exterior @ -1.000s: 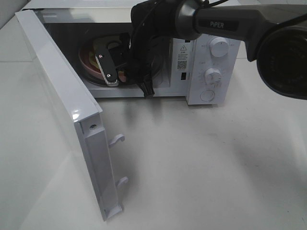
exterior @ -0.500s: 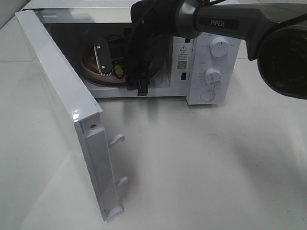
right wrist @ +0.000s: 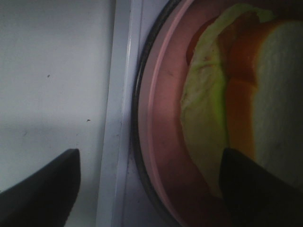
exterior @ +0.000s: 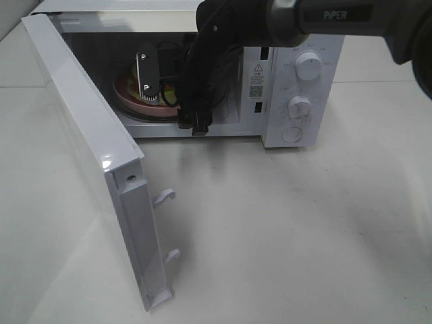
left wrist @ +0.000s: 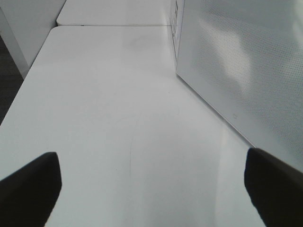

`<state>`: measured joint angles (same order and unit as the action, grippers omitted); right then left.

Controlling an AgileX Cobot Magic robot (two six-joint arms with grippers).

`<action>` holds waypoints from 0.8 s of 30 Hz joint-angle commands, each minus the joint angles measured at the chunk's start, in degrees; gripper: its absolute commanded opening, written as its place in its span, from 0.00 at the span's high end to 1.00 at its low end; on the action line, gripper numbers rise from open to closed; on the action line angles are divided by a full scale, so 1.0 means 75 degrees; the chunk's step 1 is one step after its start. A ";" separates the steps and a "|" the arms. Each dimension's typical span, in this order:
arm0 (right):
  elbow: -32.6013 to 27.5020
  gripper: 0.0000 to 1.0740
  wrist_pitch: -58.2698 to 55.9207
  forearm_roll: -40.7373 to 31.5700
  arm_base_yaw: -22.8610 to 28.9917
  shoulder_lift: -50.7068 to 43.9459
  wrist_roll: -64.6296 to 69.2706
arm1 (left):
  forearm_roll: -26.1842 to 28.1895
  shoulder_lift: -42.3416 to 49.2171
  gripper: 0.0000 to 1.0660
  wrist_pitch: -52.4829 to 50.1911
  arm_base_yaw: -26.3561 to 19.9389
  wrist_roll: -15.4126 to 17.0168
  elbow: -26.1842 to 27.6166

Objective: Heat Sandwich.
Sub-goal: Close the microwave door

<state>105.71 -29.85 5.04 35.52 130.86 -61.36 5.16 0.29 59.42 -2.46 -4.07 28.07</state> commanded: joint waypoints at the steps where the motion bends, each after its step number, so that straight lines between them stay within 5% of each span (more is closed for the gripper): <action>1: -0.0397 0.25 0.0290 -0.0092 -0.0015 -0.0359 0.0069 | 0.0000 0.0145 0.05 -0.0069 -0.0023 0.0046 0.0023; 11: -0.2223 0.23 0.1100 -0.0038 -0.0015 -0.1451 0.0069 | 0.0000 0.0145 0.05 -0.0069 -0.0023 0.0046 0.0023; 24: -0.3675 0.25 0.1100 -0.0038 -0.0015 -0.2773 0.0420 | 0.0000 0.0145 0.05 -0.0069 -0.0023 0.0046 0.0023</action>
<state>79.35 -21.89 4.58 35.52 111.90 -59.53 5.16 0.29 59.42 -2.46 -4.07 28.07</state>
